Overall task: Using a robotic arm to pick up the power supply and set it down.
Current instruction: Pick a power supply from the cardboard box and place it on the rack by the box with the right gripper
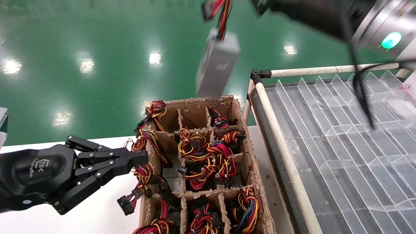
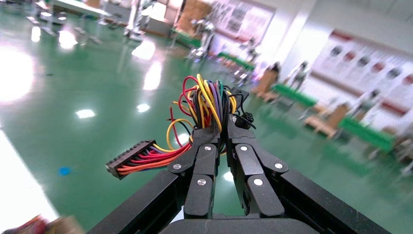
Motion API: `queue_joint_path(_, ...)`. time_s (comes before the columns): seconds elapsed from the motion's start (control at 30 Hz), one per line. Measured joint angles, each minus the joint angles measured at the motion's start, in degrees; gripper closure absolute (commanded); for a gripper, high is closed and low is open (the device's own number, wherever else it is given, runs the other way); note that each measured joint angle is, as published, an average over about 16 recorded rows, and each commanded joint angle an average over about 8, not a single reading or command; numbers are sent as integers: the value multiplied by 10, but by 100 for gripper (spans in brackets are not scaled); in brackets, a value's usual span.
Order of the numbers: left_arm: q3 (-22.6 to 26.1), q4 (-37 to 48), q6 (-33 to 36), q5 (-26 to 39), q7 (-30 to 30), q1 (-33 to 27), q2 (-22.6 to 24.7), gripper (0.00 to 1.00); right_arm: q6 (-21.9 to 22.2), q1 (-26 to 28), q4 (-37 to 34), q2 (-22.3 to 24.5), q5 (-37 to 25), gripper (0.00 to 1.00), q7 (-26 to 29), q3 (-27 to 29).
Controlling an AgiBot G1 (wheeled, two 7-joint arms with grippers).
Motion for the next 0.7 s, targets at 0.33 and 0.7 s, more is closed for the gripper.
queue_joint_path(0.33, 0, 0, 0, 0, 0, 0, 0, 100, -8, 58, -96, 3, -20, 100, -73, 5)
queue_joint_path(0.7, 0, 0, 0, 0, 0, 0, 0, 100, -30, 89, -275, -6, -17, 100, -176, 6)
